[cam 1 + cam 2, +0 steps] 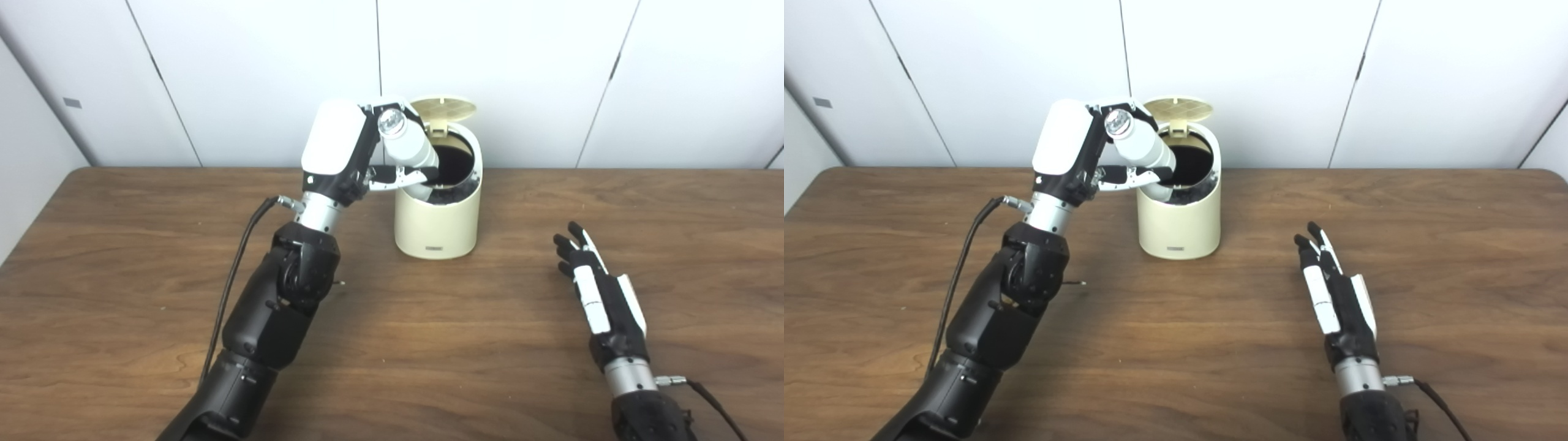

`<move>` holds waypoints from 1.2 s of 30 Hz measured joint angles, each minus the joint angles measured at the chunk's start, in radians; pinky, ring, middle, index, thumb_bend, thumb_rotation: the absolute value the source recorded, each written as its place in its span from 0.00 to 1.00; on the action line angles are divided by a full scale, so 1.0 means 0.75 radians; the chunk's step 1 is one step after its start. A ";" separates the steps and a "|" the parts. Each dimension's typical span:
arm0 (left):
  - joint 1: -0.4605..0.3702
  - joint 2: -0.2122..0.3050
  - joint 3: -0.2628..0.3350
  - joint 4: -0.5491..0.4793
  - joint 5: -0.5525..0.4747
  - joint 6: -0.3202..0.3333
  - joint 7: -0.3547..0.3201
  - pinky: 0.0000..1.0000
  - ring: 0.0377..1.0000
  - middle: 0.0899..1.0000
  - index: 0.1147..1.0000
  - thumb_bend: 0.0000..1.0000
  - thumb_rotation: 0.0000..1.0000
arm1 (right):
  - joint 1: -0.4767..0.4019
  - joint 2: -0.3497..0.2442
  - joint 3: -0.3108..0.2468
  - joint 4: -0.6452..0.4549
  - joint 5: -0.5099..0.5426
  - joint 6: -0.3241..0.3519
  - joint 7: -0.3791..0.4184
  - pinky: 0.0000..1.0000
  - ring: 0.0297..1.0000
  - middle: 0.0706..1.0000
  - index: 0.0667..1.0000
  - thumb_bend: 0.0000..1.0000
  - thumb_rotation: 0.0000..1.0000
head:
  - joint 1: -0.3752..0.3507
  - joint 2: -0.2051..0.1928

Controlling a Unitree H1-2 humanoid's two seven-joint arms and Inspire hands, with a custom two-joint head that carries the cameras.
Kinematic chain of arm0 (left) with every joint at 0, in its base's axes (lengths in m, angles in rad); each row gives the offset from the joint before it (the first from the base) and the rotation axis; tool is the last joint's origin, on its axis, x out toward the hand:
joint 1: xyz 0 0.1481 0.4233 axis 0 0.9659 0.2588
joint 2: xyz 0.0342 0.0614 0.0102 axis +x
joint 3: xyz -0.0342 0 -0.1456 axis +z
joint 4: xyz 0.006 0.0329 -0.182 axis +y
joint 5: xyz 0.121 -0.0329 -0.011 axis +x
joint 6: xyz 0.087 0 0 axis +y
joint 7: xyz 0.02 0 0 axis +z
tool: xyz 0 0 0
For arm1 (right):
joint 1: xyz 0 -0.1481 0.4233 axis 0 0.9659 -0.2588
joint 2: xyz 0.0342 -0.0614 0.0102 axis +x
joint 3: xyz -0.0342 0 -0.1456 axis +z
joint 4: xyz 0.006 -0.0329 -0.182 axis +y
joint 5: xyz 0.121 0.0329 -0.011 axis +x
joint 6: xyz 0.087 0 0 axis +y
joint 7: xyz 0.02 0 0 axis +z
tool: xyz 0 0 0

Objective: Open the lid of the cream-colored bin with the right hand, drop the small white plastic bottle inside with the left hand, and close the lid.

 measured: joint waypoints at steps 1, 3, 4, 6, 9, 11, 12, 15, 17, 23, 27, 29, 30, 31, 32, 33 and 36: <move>0.000 -0.001 0.000 0.001 0.002 0.001 0.000 0.34 0.38 0.47 0.45 0.47 0.00 | 0.000 0.000 0.000 -0.001 -0.003 0.001 0.000 0.89 0.92 0.89 0.97 0.60 1.00 | 0.000 0.000; -0.001 -0.006 -0.001 0.004 0.003 0.003 0.000 0.34 0.38 0.47 0.45 0.47 0.00 | 0.000 0.000 0.003 -0.001 -0.008 0.003 -0.001 0.90 0.92 0.90 0.97 0.60 1.00 | -0.004 -0.002; -0.002 -0.009 -0.001 0.006 0.004 0.003 0.000 0.34 0.38 0.47 0.45 0.47 0.00 | 0.000 0.000 0.005 -0.001 -0.012 0.003 -0.001 0.89 0.92 0.90 0.97 0.60 1.00 | -0.004 -0.002; -0.007 -0.015 -0.004 0.014 0.006 0.003 0.004 0.33 0.38 0.46 0.46 0.47 0.00 | 0.000 0.000 0.009 -0.001 -0.018 0.003 -0.002 0.90 0.93 0.90 0.97 0.61 1.00 | -0.004 -0.002; -0.026 -0.020 -0.012 0.038 0.022 0.003 0.015 0.32 0.37 0.43 0.47 0.47 0.00 | 0.000 0.000 0.015 -0.001 -0.021 0.001 -0.003 0.89 0.92 0.89 0.97 0.60 1.00 | -0.008 0.000; -0.039 -0.021 -0.015 0.046 0.025 0.003 0.030 0.32 0.37 0.43 0.47 0.47 0.00 | -0.001 0.001 0.020 -0.001 -0.028 0.000 -0.011 0.88 0.92 0.89 0.96 0.60 1.00 | -0.008 0.000; -0.042 -0.022 -0.016 0.046 0.026 0.003 0.040 0.32 0.37 0.43 0.47 0.47 0.00 | -0.002 0.001 0.023 -0.001 -0.034 -0.001 -0.013 0.88 0.91 0.89 0.96 0.60 1.00 | -0.010 0.000; -0.048 -0.022 -0.024 0.055 0.026 0.000 0.053 0.33 0.37 0.44 0.47 0.47 0.00 | -0.003 0.000 0.026 -0.002 -0.039 -0.001 -0.014 0.89 0.92 0.89 0.96 0.61 1.00 | -0.008 -0.002; -0.048 -0.022 -0.034 0.067 0.028 -0.002 0.058 0.33 0.37 0.44 0.46 0.47 0.00 | -0.003 0.000 0.028 -0.002 -0.041 -0.002 -0.016 0.89 0.92 0.89 0.96 0.61 1.00 | -0.008 0.000; -0.052 -0.020 -0.059 0.116 0.063 -0.009 0.096 0.31 0.35 0.41 0.48 0.47 0.00 | -0.003 0.005 0.026 -0.001 -0.025 -0.003 -0.016 0.90 0.93 0.90 0.96 0.62 1.00 | -0.016 0.002; -0.059 -0.019 -0.072 0.119 0.072 -0.009 0.097 0.31 0.36 0.41 0.47 0.47 0.00 | -0.003 0.008 0.027 -0.001 -0.020 -0.002 -0.018 0.89 0.92 0.89 0.96 0.63 1.00 | -0.022 0.002; -0.059 -0.018 -0.075 0.122 0.075 -0.009 0.098 0.31 0.36 0.41 0.47 0.47 0.00 | -0.004 0.009 0.027 -0.001 -0.020 -0.002 -0.018 0.89 0.93 0.89 0.96 0.63 1.00 | -0.020 0.004; -0.059 -0.016 -0.077 0.125 0.076 -0.009 0.098 0.30 0.35 0.41 0.47 0.47 0.00 | -0.004 0.009 0.027 -0.001 -0.019 -0.002 -0.018 0.89 0.93 0.89 0.96 0.63 1.00 | -0.020 0.004; -0.059 -0.015 -0.079 0.130 0.076 -0.009 0.100 0.30 0.35 0.40 0.47 0.47 0.00 | -0.004 0.009 0.027 -0.001 -0.019 -0.002 -0.018 0.89 0.93 0.89 0.96 0.63 1.00 | -0.020 0.004; -0.060 -0.014 -0.082 0.140 0.077 -0.010 0.103 0.30 0.35 0.41 0.47 0.47 0.00 | -0.004 0.009 0.027 -0.001 -0.020 -0.001 -0.018 0.89 0.93 0.89 0.96 0.63 1.00 | -0.020 0.004; -0.061 -0.012 -0.083 0.148 0.078 -0.010 0.107 0.28 0.35 0.41 0.47 0.47 0.00 | -0.004 0.009 0.027 -0.001 -0.019 -0.001 -0.018 0.89 0.93 0.90 0.96 0.63 1.00 | -0.020 0.004; -0.064 -0.007 -0.088 0.161 0.080 -0.010 0.114 0.30 0.35 0.41 0.47 0.47 0.00 | -0.004 0.012 0.026 -0.003 -0.010 0.003 -0.018 0.90 0.93 0.89 0.96 0.65 0.99 | -0.020 0.004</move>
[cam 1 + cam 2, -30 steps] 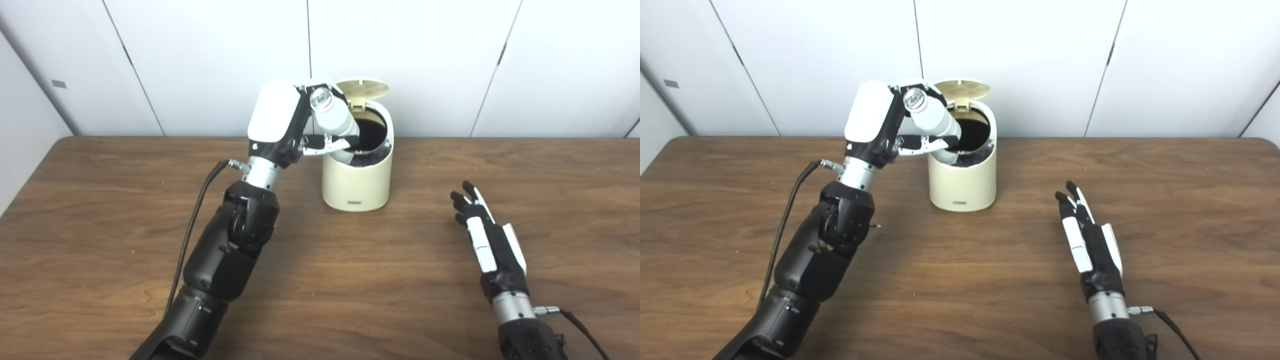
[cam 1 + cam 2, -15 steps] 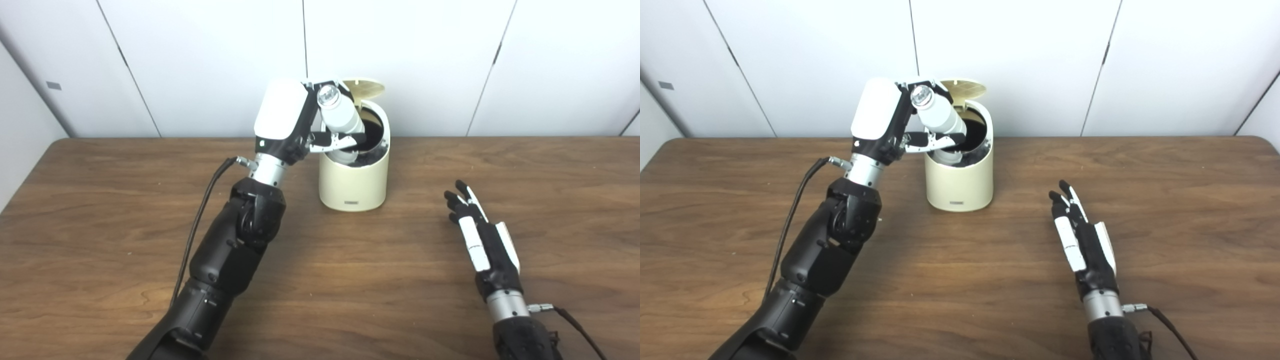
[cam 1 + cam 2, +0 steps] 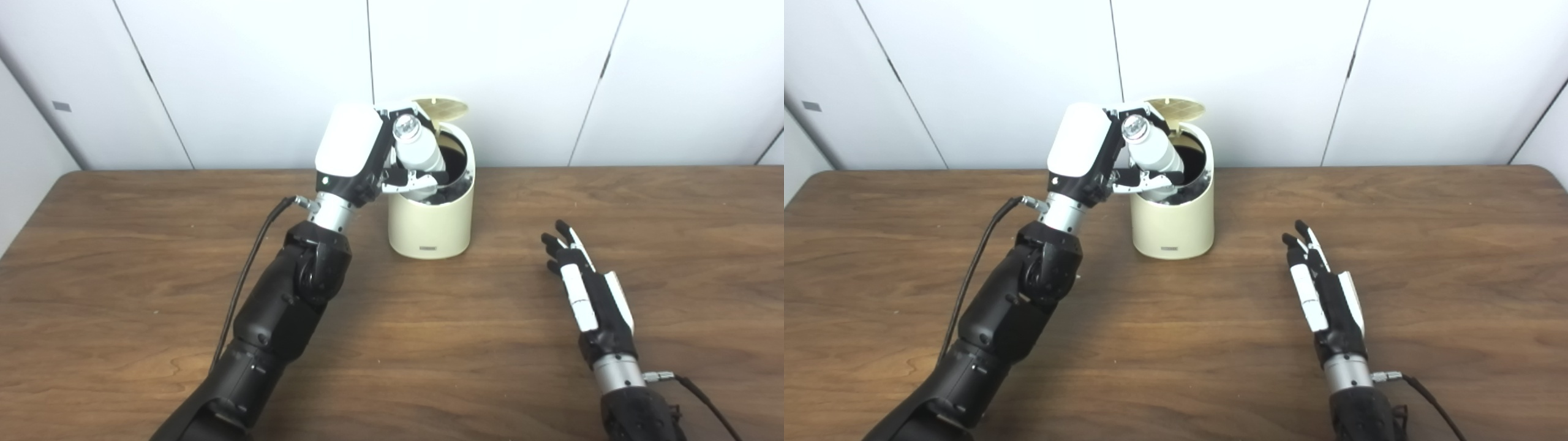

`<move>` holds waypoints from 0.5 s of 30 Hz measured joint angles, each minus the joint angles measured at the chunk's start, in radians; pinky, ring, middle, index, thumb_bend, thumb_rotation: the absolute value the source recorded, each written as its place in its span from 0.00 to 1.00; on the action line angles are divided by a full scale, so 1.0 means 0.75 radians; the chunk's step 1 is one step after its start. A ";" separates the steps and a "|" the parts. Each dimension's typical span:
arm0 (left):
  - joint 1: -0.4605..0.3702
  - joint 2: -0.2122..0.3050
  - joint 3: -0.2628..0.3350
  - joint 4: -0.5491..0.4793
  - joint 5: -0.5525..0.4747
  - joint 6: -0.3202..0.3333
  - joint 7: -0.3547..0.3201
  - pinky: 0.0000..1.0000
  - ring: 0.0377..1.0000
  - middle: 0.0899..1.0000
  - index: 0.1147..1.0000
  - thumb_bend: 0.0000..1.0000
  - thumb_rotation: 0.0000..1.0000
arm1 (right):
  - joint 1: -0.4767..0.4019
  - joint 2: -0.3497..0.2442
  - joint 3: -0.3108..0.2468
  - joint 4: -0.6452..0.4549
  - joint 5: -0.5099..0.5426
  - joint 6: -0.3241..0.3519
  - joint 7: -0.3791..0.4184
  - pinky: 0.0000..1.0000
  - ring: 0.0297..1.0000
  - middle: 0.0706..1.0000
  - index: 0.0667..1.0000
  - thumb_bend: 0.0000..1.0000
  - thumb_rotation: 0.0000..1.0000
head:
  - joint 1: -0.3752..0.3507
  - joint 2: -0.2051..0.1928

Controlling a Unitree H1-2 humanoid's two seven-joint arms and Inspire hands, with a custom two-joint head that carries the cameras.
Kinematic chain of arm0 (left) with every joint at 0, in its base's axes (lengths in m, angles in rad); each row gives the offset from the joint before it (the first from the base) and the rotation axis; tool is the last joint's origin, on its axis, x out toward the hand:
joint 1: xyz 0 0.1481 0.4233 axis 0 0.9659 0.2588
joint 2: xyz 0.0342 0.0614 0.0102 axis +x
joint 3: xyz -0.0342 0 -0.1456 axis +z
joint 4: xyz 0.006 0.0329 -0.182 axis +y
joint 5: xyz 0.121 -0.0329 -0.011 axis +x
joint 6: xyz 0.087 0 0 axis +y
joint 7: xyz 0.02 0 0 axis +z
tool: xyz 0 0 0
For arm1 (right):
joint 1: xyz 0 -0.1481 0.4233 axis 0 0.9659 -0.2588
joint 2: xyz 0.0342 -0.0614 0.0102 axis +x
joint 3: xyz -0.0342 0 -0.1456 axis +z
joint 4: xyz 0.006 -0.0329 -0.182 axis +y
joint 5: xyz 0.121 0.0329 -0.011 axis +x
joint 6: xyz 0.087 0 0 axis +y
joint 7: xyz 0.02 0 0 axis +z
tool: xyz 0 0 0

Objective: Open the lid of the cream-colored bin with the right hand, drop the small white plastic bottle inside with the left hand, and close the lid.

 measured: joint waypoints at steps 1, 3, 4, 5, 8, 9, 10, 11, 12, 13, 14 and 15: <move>-0.001 0.001 -0.001 0.004 0.000 0.000 0.001 0.31 0.36 0.42 0.46 0.47 0.00 | 0.000 0.002 0.000 0.000 0.004 0.001 0.000 0.90 0.93 0.89 0.96 0.64 1.00 | -0.004 0.004; -0.007 0.001 -0.004 0.021 -0.001 -0.005 0.005 0.32 0.36 0.43 0.46 0.47 0.00 | 0.000 0.003 0.000 0.000 0.006 0.001 0.000 0.91 0.93 0.89 0.95 0.64 1.00 | -0.004 0.004; -0.009 0.001 -0.006 0.030 -0.001 -0.006 0.007 0.32 0.37 0.43 0.46 0.47 0.00 | 0.000 0.003 0.000 0.000 0.007 0.000 0.000 0.91 0.93 0.89 0.95 0.64 1.00 | -0.004 0.004; -0.009 0.001 -0.006 0.032 -0.001 -0.006 0.008 0.32 0.37 0.43 0.46 0.47 0.00 | 0.000 0.003 0.000 0.000 0.010 0.000 0.000 0.91 0.93 0.89 0.95 0.63 0.99 | -0.004 0.004; -0.010 0.001 -0.007 0.032 -0.001 -0.006 0.020 0.33 0.38 0.43 0.45 0.47 0.00 | 0.000 0.002 0.000 0.000 0.017 0.000 0.000 0.90 0.93 0.89 0.95 0.63 1.00 | 0.000 0.004; -0.010 0.001 -0.007 0.032 -0.001 -0.005 0.020 0.33 0.39 0.44 0.44 0.47 0.00 | 0.000 0.002 0.000 0.000 0.017 0.000 0.000 0.90 0.93 0.89 0.95 0.63 1.00 | 0.000 0.004; -0.010 0.001 -0.007 0.032 -0.002 -0.005 0.019 0.32 0.39 0.43 0.45 0.47 0.00 | 0.000 0.002 0.000 0.000 0.017 0.000 0.000 0.90 0.92 0.89 0.96 0.63 1.00 | 0.000 0.004; -0.010 0.001 -0.007 0.032 -0.004 -0.003 0.018 0.31 0.38 0.42 0.45 0.47 0.00 | 0.000 0.002 0.000 0.000 0.017 0.000 0.000 0.89 0.92 0.89 0.96 0.63 1.00 | 0.000 0.004; -0.010 0.002 -0.007 0.032 -0.006 -0.001 0.016 0.31 0.37 0.41 0.46 0.47 0.00 | 0.000 0.002 0.000 0.000 0.017 0.000 0.000 0.89 0.92 0.89 0.96 0.63 1.00 | 0.000 0.004; -0.010 0.003 -0.007 0.031 -0.008 0.000 0.011 0.33 0.36 0.40 0.45 0.49 0.00 | 0.000 0.002 0.000 0.000 0.017 0.000 0.000 0.89 0.92 0.89 0.96 0.63 1.00 | 0.000 0.004; -0.010 0.004 -0.007 0.030 -0.010 0.002 -0.002 0.34 0.36 0.40 0.46 0.50 0.00 | 0.000 0.001 0.000 0.000 0.017 0.000 0.000 0.89 0.92 0.89 0.96 0.63 0.99 | 0.000 0.004; -0.010 0.004 -0.006 0.028 -0.012 0.005 -0.015 0.35 0.36 0.41 0.47 0.50 0.00 | 0.000 0.001 0.000 0.000 0.018 0.000 0.000 0.89 0.92 0.89 0.96 0.62 0.99 | 0.000 0.006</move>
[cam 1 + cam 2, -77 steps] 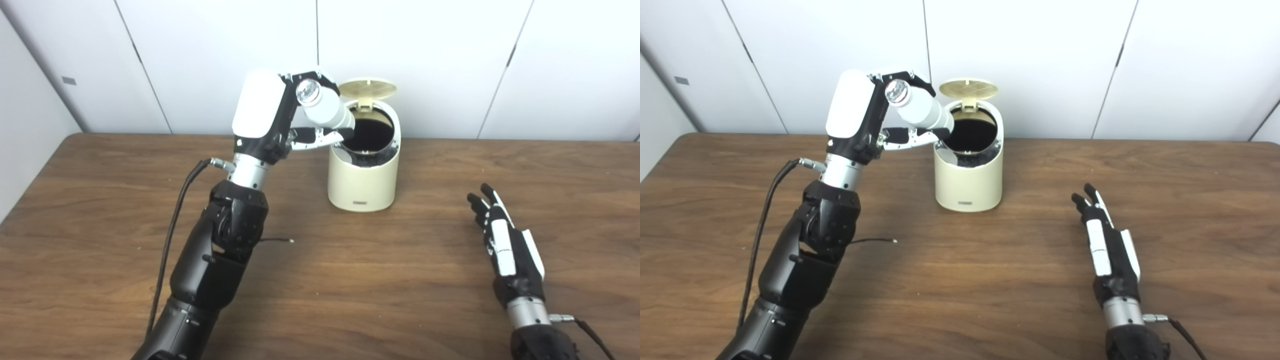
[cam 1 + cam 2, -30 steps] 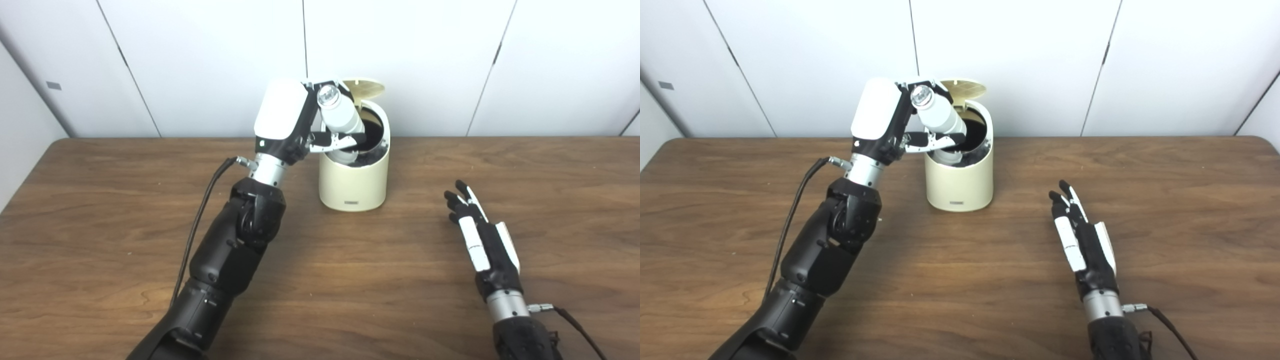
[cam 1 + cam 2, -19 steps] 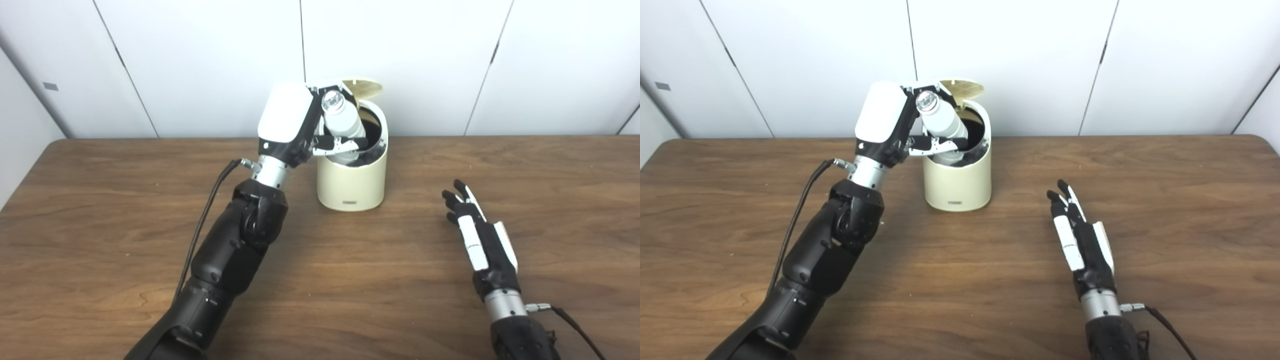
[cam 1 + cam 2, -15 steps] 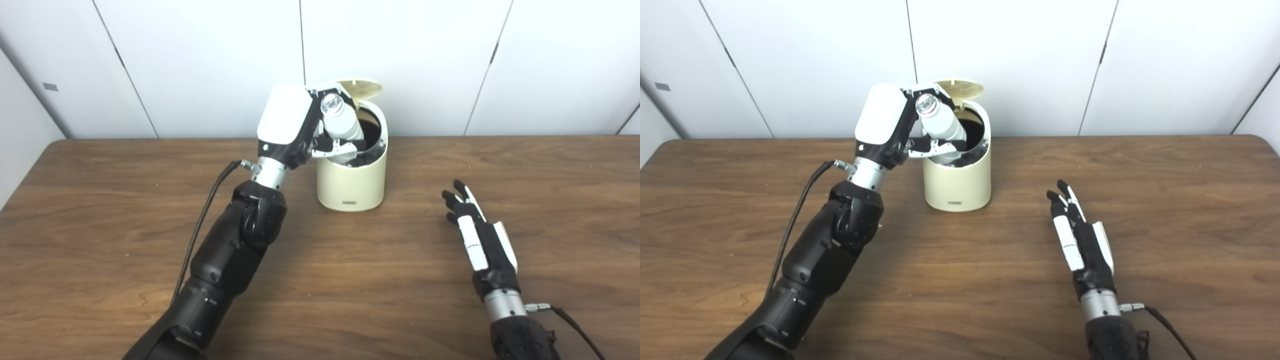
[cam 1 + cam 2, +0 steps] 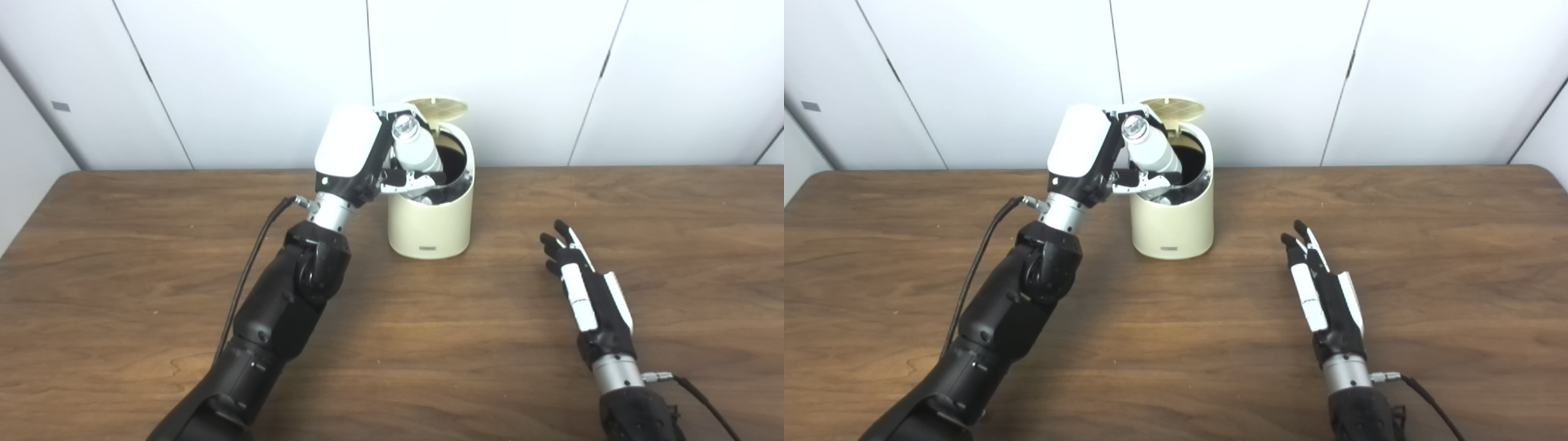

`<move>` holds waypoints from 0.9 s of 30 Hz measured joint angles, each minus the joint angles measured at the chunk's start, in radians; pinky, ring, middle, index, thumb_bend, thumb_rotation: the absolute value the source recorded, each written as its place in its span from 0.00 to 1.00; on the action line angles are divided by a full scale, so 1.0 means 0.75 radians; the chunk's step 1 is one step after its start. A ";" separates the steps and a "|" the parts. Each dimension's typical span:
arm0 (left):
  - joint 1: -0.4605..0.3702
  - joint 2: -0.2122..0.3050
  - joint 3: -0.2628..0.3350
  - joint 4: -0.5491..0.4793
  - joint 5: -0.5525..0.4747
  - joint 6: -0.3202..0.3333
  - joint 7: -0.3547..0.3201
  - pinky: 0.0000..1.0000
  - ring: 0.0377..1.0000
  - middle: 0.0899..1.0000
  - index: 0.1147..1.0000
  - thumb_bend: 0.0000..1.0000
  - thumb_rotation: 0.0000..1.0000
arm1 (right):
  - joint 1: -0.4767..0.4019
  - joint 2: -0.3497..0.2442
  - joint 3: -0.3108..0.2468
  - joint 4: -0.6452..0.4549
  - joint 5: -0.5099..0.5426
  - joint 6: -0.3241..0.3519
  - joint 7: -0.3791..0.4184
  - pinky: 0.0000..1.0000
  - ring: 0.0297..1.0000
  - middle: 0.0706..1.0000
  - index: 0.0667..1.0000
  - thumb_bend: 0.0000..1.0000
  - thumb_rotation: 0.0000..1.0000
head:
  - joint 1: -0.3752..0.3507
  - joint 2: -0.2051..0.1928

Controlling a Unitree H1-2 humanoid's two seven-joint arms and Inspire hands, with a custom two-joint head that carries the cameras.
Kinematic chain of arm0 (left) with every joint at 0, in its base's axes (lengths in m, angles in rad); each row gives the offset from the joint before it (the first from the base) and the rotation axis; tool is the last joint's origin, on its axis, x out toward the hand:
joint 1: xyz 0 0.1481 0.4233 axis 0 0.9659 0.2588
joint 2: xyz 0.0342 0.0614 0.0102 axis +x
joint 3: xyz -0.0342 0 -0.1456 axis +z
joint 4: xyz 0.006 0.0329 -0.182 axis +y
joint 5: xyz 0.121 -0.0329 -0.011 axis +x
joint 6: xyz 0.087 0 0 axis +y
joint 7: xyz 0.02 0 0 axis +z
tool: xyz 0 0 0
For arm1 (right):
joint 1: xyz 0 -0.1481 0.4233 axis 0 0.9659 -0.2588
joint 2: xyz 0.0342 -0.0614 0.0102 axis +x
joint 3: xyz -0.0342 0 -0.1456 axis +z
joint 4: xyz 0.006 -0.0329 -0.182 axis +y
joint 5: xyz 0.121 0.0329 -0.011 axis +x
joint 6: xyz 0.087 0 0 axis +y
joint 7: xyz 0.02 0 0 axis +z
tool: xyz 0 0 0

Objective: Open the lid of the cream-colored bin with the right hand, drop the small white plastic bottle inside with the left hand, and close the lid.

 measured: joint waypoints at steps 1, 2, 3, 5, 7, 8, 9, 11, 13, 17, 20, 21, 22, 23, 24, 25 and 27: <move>0.001 0.000 0.002 -0.009 -0.008 0.013 -0.020 0.33 0.36 0.37 0.46 0.51 0.00 | 0.000 0.000 0.000 0.000 0.001 0.000 0.000 0.89 0.92 0.90 0.96 0.62 0.99 | 0.000 0.000; 0.001 0.000 0.004 -0.019 -0.016 0.027 -0.040 0.33 0.37 0.35 0.45 0.52 0.00 | 0.000 -0.001 0.000 0.000 0.002 0.000 0.000 0.89 0.92 0.89 0.96 0.61 0.99 | 0.000 0.000; 0.002 0.001 0.005 -0.037 -0.021 0.047 -0.066 0.33 0.37 0.39 0.47 0.75 0.04 | 0.000 0.000 -0.001 0.000 0.003 0.000 0.000 0.89 0.92 0.89 0.96 0.61 0.99 | 0.000 0.000; 0.001 0.004 0.007 -0.057 -0.025 0.054 -0.095 0.34 0.38 0.43 0.49 0.95 0.10 | 0.000 0.000 -0.002 0.000 0.004 0.000 0.000 0.89 0.93 0.90 0.96 0.60 0.99 | 0.000 0.000; 0.002 0.008 0.006 -0.072 -0.030 0.056 -0.121 0.37 0.41 0.45 0.50 0.99 0.14 | 0.000 -0.002 -0.002 0.000 0.006 0.001 0.001 0.89 0.93 0.90 0.97 0.59 0.99 | -0.004 0.002; 0.003 0.009 0.005 -0.080 -0.037 0.056 -0.137 0.40 0.43 0.46 0.50 1.00 0.15 | 0.000 -0.001 -0.004 0.000 0.011 0.002 0.002 0.89 0.93 0.90 0.97 0.59 0.98 | -0.004 0.004; 0.003 0.009 0.004 -0.084 -0.053 0.053 -0.153 0.42 0.45 0.47 0.49 1.00 0.16 | 0.000 -0.002 -0.007 0.000 0.016 0.002 0.003 0.89 0.92 0.89 0.96 0.59 0.98 | -0.004 0.004; 0.005 0.010 0.001 -0.086 -0.068 0.049 -0.172 0.45 0.47 0.48 0.48 1.00 0.19 | 0.000 -0.002 -0.010 0.000 0.019 0.003 0.004 0.88 0.92 0.89 0.96 0.59 0.99 | -0.002 0.002; 0.011 0.013 -0.004 -0.092 -0.073 0.046 -0.181 0.46 0.47 0.49 0.48 1.00 0.19 | -0.001 -0.003 -0.012 0.000 0.020 0.004 0.004 0.88 0.92 0.88 0.96 0.59 0.98 | -0.002 0.002; 0.014 0.014 -0.005 -0.099 -0.084 0.034 -0.200 0.44 0.46 0.48 0.48 1.00 0.20 | -0.001 -0.004 -0.012 -0.001 0.020 0.005 0.005 0.89 0.92 0.88 0.96 0.58 0.99 | 0.002 0.004; 0.014 0.015 -0.004 -0.099 -0.099 0.028 -0.202 0.44 0.46 0.49 0.48 1.00 0.21 | -0.001 -0.004 -0.014 -0.003 0.028 0.010 0.007 0.88 0.92 0.89 0.96 0.59 0.99 | 0.002 0.004; 0.014 0.015 -0.003 -0.101 -0.101 0.028 -0.204 0.45 0.47 0.49 0.48 1.00 0.21 | -0.001 -0.004 -0.014 -0.003 0.028 0.011 0.007 0.88 0.92 0.89 0.96 0.60 0.99 | 0.002 0.004; 0.015 0.016 -0.003 -0.103 -0.102 0.029 -0.206 0.45 0.47 0.50 0.48 1.00 0.21 | -0.001 -0.004 -0.014 -0.004 0.028 0.013 0.007 0.87 0.92 0.89 0.96 0.60 0.99 | 0.002 0.004; 0.015 0.016 -0.003 -0.105 -0.103 0.029 -0.208 0.45 0.47 0.49 0.48 1.00 0.21 | -0.001 -0.005 -0.015 -0.004 0.028 0.013 0.007 0.87 0.92 0.88 0.96 0.61 0.99 | 0.000 0.004; 0.016 0.016 -0.003 -0.105 -0.105 0.028 -0.208 0.44 0.45 0.48 0.48 1.00 0.21 | -0.002 -0.006 -0.014 -0.005 0.023 0.014 0.006 0.86 0.91 0.88 0.96 0.61 1.00 | 0.000 0.004; 0.017 0.016 -0.003 -0.105 -0.105 0.026 -0.208 0.45 0.45 0.48 0.48 1.00 0.20 | -0.002 -0.008 -0.014 -0.005 0.018 0.014 0.006 0.85 0.91 0.88 0.96 0.61 1.00 | 0.002 0.004; 0.017 0.016 -0.001 -0.105 -0.106 0.024 -0.207 0.45 0.45 0.48 0.48 1.00 0.21 | -0.003 -0.012 -0.015 -0.004 0.012 0.014 0.005 0.85 0.91 0.88 0.96 0.61 1.00 | 0.004 0.004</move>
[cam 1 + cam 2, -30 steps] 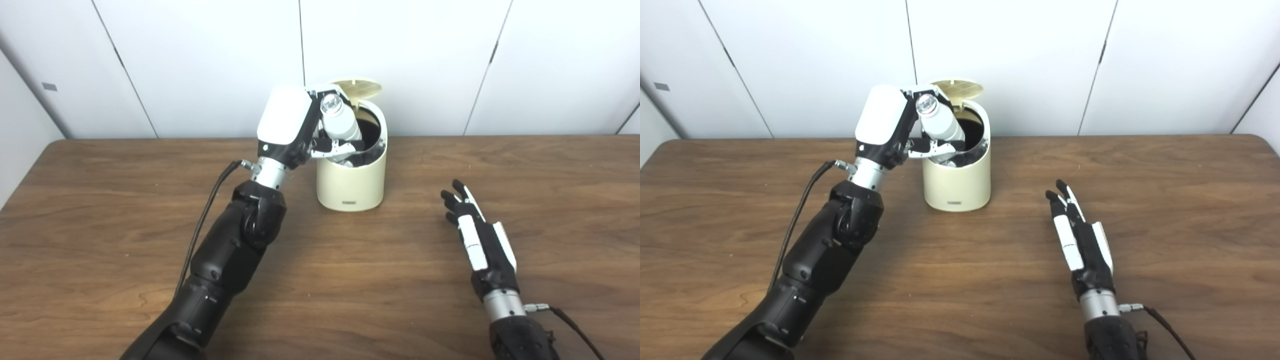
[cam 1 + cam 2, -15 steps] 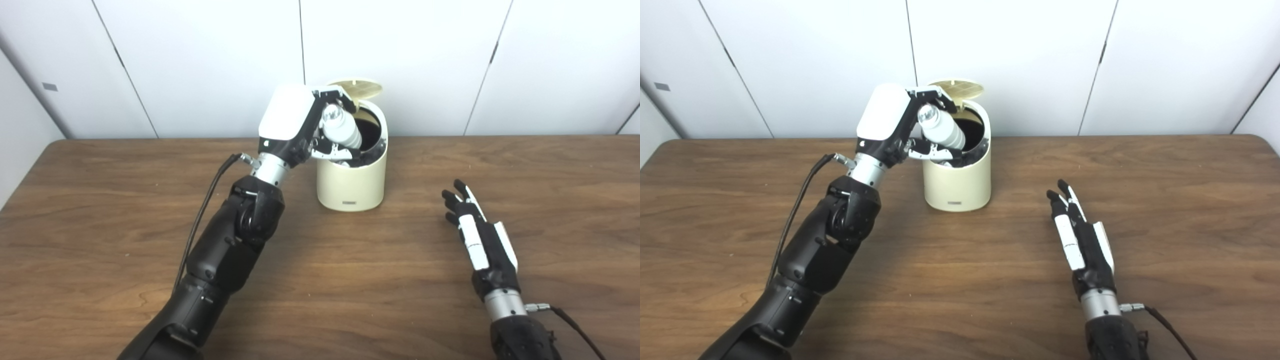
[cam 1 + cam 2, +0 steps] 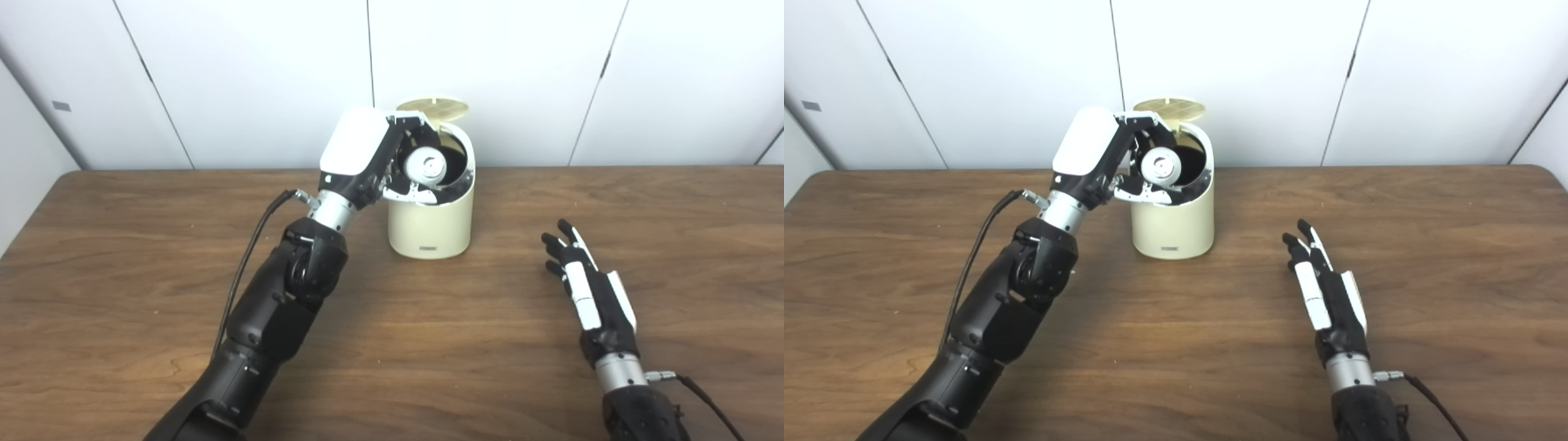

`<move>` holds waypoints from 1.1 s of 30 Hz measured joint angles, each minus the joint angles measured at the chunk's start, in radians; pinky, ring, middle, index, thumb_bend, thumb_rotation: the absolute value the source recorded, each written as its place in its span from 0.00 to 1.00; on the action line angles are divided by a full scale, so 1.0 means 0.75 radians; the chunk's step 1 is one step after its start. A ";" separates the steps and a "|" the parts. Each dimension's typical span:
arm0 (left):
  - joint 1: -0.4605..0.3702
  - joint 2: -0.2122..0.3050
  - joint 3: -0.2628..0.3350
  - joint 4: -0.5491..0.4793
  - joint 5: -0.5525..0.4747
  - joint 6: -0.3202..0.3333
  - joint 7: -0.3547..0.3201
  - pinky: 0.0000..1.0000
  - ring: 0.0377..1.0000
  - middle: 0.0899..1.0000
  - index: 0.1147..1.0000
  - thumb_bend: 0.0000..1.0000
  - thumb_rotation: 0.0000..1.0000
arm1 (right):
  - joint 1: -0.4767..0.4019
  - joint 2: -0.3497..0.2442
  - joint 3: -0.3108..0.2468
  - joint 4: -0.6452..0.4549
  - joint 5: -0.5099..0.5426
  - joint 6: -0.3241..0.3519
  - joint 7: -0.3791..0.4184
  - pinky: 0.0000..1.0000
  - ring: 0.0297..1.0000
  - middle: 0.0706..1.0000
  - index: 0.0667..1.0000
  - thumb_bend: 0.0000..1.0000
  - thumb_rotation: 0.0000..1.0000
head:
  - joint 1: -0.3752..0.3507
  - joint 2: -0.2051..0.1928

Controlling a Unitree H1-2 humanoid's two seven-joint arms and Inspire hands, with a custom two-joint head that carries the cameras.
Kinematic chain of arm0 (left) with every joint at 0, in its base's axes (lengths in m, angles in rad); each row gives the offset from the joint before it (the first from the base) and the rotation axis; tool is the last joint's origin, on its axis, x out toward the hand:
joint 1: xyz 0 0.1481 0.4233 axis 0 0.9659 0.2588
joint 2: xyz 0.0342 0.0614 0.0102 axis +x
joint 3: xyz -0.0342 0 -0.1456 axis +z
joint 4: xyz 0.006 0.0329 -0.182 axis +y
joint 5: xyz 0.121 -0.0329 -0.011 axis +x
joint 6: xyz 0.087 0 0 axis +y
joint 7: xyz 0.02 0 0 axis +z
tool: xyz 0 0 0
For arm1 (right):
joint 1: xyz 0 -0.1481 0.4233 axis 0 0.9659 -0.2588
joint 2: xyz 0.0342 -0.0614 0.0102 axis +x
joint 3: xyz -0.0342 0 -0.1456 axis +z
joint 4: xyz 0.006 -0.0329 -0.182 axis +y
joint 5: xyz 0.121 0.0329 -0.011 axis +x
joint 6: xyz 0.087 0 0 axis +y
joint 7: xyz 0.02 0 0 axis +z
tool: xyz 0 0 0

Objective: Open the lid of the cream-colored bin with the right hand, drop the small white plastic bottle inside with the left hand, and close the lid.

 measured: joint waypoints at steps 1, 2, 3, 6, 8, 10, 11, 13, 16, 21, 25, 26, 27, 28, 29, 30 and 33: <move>0.000 0.000 0.000 -0.001 0.000 0.000 0.000 0.45 0.45 0.48 0.48 1.00 0.21 | 0.000 -0.002 0.000 0.000 0.000 0.000 0.000 0.85 0.91 0.88 0.96 0.62 1.00 | 0.000 0.000; 0.001 0.000 0.001 -0.001 0.000 0.000 0.000 0.44 0.45 0.48 0.48 1.00 0.22 | -0.001 -0.002 -0.001 0.000 0.001 0.000 0.000 0.86 0.91 0.88 0.96 0.61 1.00 | 0.000 -0.002; 0.001 0.000 0.001 -0.002 0.000 0.000 0.000 0.43 0.45 0.48 0.48 1.00 0.22 | -0.001 -0.002 -0.001 0.000 0.001 0.000 0.001 0.86 0.91 0.88 0.96 0.62 1.00 | 0.000 -0.002; 0.001 0.000 0.003 -0.002 0.000 -0.001 0.000 0.41 0.43 0.47 0.48 1.00 0.22 | -0.002 -0.002 -0.002 0.000 0.002 0.005 0.001 0.85 0.91 0.88 0.96 0.62 1.00 | 0.002 -0.002; 0.001 0.000 0.005 -0.002 0.001 -0.002 0.004 0.40 0.42 0.47 0.48 1.00 0.22 | -0.004 -0.002 -0.005 0.000 0.011 0.009 0.003 0.86 0.91 0.88 0.96 0.61 0.99 | 0.002 -0.004; 0.001 0.001 0.006 -0.002 0.001 -0.003 0.005 0.41 0.42 0.47 0.49 1.00 0.22 | -0.004 -0.002 -0.006 0.001 0.018 0.008 0.006 0.87 0.91 0.88 0.96 0.62 0.98 | 0.002 -0.004; 0.001 0.003 0.006 -0.002 0.002 -0.003 0.005 0.41 0.43 0.47 0.50 1.00 0.22 | -0.004 -0.002 -0.006 0.001 0.021 0.008 0.008 0.87 0.91 0.88 0.96 0.63 0.98 | 0.002 -0.004; 0.000 0.004 0.006 0.001 0.003 -0.003 0.005 0.42 0.44 0.48 0.50 1.00 0.22 | -0.004 -0.002 -0.006 0.001 0.023 0.008 0.011 0.86 0.91 0.88 0.96 0.63 0.98 | 0.002 -0.004; -0.003 0.005 0.005 0.027 0.008 -0.010 0.024 0.42 0.44 0.49 0.49 1.00 0.22 | -0.004 -0.001 -0.007 0.001 0.026 0.008 0.012 0.87 0.91 0.88 0.96 0.62 0.98 | 0.002 -0.004; -0.014 0.014 0.005 0.078 0.004 -0.026 0.051 0.42 0.44 0.49 0.50 1.00 0.25 | -0.003 -0.005 -0.005 0.001 0.032 0.007 0.019 0.87 0.91 0.88 0.97 0.62 1.00 | -0.008 -0.004; -0.016 0.019 0.007 0.080 -0.037 -0.029 0.016 0.46 0.50 0.53 0.53 1.00 0.28 | -0.002 -0.006 -0.008 0.001 0.037 0.007 0.019 0.86 0.91 0.88 0.97 0.63 0.98 | -0.008 -0.004; -0.017 0.021 0.010 0.079 -0.058 -0.028 -0.007 0.47 0.50 0.54 0.54 1.00 0.29 | -0.002 -0.006 -0.009 0.001 0.038 0.006 0.019 0.86 0.91 0.89 0.97 0.64 0.97 | -0.008 -0.004; -0.017 0.025 0.011 0.077 -0.074 -0.028 -0.025 0.48 0.52 0.55 0.55 1.00 0.30 | -0.002 -0.006 -0.010 0.001 0.039 0.006 0.019 0.86 0.91 0.89 0.97 0.64 0.97 | -0.008 -0.004; -0.017 0.029 0.012 0.071 -0.087 -0.028 -0.051 0.50 0.53 0.56 0.56 1.00 0.30 | -0.002 -0.007 -0.010 0.001 0.040 0.006 0.019 0.86 0.91 0.89 0.98 0.64 0.98 | -0.008 -0.004; -0.017 0.034 0.013 0.064 -0.104 -0.027 -0.072 0.50 0.54 0.56 0.57 1.00 0.31 | -0.002 -0.007 -0.010 0.001 0.040 0.006 0.019 0.87 0.92 0.89 0.98 0.64 0.98 | -0.008 -0.004; -0.017 0.039 0.013 0.058 -0.113 -0.026 -0.087 0.49 0.54 0.56 0.57 1.00 0.31 | -0.002 -0.007 -0.010 0.001 0.040 0.006 0.019 0.87 0.92 0.89 0.98 0.63 0.98 | -0.008 -0.004; -0.017 0.046 0.013 0.051 -0.119 -0.026 -0.114 0.50 0.55 0.57 0.57 1.00 0.31 | 0.000 -0.007 -0.010 0.001 0.042 0.006 0.020 0.88 0.92 0.89 0.98 0.64 0.98 | -0.008 -0.004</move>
